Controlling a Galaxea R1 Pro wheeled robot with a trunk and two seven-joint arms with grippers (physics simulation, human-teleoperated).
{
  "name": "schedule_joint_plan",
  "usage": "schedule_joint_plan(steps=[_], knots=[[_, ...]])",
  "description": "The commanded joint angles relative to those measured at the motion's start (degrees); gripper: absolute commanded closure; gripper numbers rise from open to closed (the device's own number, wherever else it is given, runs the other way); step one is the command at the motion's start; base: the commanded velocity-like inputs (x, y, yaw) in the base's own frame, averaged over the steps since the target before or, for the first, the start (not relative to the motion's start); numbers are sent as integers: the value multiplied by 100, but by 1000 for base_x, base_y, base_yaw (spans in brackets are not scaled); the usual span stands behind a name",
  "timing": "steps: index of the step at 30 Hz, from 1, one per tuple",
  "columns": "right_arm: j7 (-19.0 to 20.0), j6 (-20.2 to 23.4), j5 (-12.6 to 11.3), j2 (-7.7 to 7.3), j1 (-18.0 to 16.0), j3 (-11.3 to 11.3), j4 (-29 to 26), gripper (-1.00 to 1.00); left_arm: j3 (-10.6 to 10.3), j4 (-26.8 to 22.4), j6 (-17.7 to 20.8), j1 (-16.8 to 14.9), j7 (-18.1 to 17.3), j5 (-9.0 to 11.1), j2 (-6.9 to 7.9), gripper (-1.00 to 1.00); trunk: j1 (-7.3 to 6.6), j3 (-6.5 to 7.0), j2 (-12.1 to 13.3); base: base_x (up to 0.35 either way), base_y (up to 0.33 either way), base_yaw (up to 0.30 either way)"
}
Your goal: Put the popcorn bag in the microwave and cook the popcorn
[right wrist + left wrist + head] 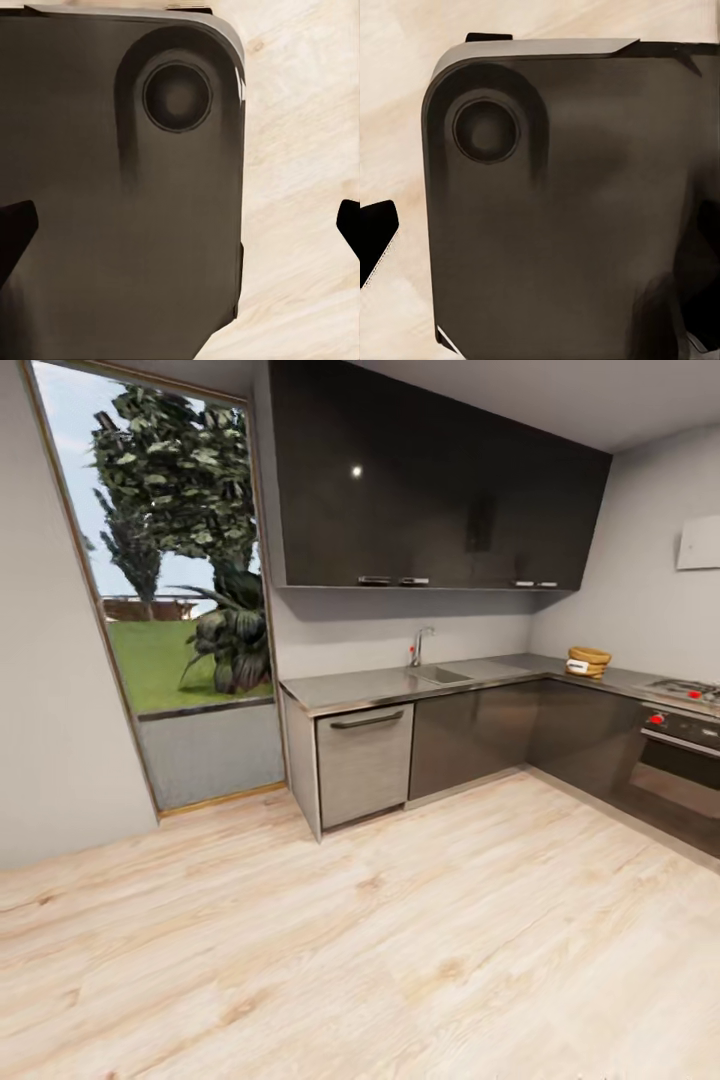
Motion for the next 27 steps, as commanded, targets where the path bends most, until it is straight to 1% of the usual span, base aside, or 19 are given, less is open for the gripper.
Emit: schedule_joint_plan(steps=[1, 10, 27], knots=[[-3, -25, -10, 0, -1, -3, 1, -100, 16, 0, -7, -1, -7, 9, 0, -100, 0, 0, -2, 0, 0, -258], [-7, -140, -19, 20, -1, -3, 22, -100, 21, 0, -14, -1, 2, 16, 0, -100, 0, 39, -2, 0, 0, -258], [-7, -163, -19, 35, -1, -3, 28, -100, 21, 0, -8, -1, 2, 16, 0, -100, 0, 112, -2, 0, 0, -258]])
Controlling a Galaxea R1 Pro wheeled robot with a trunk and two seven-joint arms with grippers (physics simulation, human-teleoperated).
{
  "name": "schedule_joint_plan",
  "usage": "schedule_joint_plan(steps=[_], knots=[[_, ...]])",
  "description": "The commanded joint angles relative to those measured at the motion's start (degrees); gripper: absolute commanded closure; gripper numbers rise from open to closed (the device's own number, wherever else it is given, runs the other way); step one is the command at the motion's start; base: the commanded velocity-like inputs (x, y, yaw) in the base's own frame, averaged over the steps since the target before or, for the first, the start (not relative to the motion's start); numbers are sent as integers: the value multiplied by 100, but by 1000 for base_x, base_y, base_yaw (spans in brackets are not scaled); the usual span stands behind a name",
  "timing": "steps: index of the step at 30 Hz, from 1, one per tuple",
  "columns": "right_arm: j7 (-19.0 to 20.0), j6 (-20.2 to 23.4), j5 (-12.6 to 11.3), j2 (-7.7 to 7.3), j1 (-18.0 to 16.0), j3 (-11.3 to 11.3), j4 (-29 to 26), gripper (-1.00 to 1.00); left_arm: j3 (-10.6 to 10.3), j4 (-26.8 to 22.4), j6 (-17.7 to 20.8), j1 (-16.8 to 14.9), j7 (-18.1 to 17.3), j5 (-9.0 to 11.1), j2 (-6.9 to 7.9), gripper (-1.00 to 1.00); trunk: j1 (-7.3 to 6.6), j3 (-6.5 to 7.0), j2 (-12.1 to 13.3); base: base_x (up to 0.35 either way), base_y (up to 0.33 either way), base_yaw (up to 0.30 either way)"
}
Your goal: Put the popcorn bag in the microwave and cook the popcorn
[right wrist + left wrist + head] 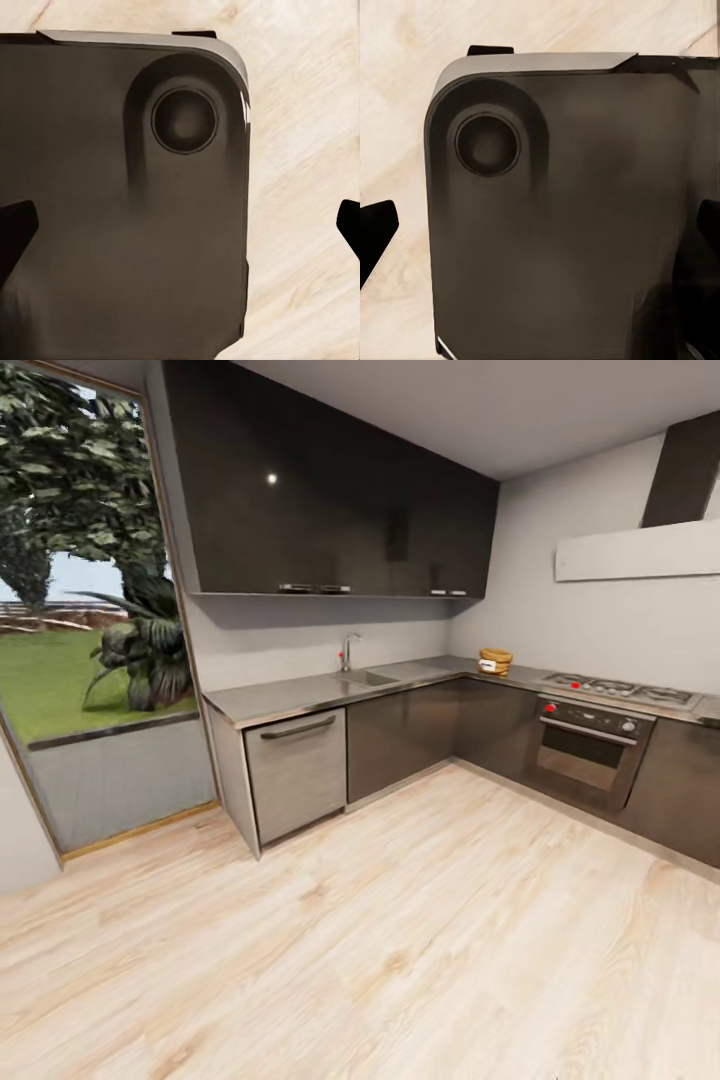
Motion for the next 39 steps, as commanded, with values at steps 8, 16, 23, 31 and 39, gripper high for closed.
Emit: schedule_joint_plan(steps=[8, 16, 23, 31, 39], knots=[[2, -23, -11, 0, -1, -3, 4, -100, 14, 0, -8, -1, -6, 8, -1, -100, 0, 30, -2, 0, 0, -258], [5, -23, -11, 0, -1, -3, 4, -100, 15, 0, -9, -1, -7, 8, -1, -100, 0, 65, -2, 0, 0, -258], [9, -30, -3, 0, -1, -1, 4, -100, 15, 0, -14, -1, -6, 15, -1, -100, 0, 95, -2, 0, 0, -258], [40, -24, 54, -17, -1, 14, 4, -100, 15, 0, -15, -1, -14, 9, 4, -100, 0, 129, -2, 0, 0, -259], [70, -23, 93, -35, -1, 48, 4, -100, 23, -9, -15, -1, -21, 87, 0, -100, 0, 163, -2, 0, 0, -262]])
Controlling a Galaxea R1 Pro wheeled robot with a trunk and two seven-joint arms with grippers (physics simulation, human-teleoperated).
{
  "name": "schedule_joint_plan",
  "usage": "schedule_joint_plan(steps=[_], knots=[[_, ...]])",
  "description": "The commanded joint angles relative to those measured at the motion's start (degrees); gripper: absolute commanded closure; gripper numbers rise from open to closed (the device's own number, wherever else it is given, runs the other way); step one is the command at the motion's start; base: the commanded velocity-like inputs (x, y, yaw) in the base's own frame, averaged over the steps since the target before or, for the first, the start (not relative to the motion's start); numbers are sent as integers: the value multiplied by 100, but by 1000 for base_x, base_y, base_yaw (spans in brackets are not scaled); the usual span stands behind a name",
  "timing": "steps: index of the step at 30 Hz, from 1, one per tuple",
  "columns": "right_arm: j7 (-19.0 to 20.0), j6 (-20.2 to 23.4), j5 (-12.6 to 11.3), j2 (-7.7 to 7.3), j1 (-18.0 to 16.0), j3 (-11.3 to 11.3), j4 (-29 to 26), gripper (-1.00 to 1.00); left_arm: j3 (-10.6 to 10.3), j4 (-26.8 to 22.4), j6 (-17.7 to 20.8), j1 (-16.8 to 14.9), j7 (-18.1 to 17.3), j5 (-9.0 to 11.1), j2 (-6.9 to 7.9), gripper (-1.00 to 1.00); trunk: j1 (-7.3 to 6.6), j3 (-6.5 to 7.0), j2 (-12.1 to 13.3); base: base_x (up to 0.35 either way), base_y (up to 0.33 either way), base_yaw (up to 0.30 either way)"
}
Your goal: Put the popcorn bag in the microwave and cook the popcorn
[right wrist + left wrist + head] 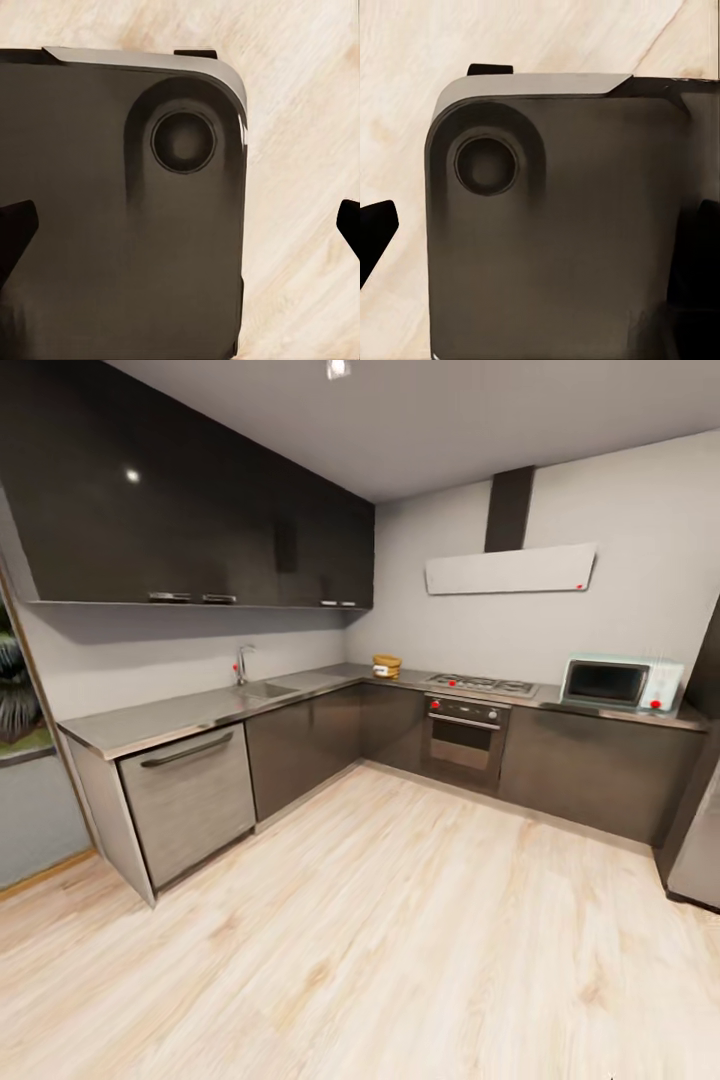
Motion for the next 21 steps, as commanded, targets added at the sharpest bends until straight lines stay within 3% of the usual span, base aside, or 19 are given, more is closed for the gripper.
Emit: schedule_joint_plan(steps=[1, 21], knots=[[8, -22, -1, -2, -2, 2, 10, -100, 16, 0, -9, -1, -8, 19, -2, -100, 0, 0, -3, 0, 0, -262], [-1, -30, -7, 25, -2, -5, 21, -100, -10, -10, -5, -1, 8, 13, -18, -100, 0, 86, -3, 0, 0, -262]])
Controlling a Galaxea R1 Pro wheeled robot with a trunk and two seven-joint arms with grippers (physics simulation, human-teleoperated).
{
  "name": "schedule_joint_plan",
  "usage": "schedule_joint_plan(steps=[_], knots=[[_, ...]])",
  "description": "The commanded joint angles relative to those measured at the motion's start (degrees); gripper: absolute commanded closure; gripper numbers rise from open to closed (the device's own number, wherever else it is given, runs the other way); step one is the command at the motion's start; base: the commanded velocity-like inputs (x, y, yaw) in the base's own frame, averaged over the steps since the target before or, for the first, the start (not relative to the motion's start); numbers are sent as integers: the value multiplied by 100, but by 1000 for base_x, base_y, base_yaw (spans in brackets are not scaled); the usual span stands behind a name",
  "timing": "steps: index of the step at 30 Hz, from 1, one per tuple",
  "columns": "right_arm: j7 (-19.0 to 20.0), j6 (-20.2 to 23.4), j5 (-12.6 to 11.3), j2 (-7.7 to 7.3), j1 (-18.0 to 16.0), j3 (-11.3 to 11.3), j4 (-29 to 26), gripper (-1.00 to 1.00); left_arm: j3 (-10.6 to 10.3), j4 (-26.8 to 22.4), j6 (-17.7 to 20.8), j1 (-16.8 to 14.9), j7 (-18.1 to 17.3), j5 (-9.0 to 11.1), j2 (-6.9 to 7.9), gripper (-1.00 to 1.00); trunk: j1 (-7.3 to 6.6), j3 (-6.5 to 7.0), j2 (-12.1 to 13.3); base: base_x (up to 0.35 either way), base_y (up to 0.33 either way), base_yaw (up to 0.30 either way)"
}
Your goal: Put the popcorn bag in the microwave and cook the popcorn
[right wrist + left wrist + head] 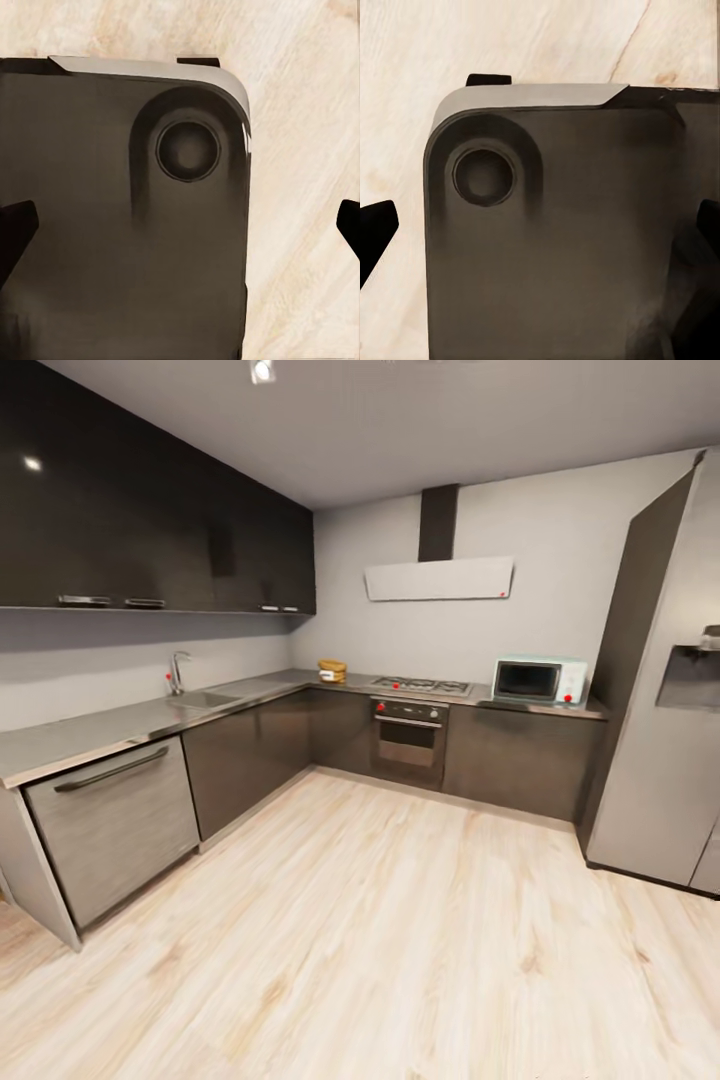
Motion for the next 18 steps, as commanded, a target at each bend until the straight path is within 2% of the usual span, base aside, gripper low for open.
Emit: schedule_joint_plan(steps=[1, 9, 18], knots=[[7, -25, -3, -1, -2, 0, 5, -100, 13, 0, -7, -1, -6, 17, -1, -100, 0, 0, -3, 5, 0, -261], [5, -26, -4, 0, -2, -1, 5, -100, 4, -8, -4, -1, -22, 12, -1, -100, 0, 41, -3, 100, 0, -255], [-2, -45, -16, -8, -2, -18, 6, -100, 17, -8, -11, -1, -18, 19, -1, -100, 0, 90, -3, 10, 0, -252]])
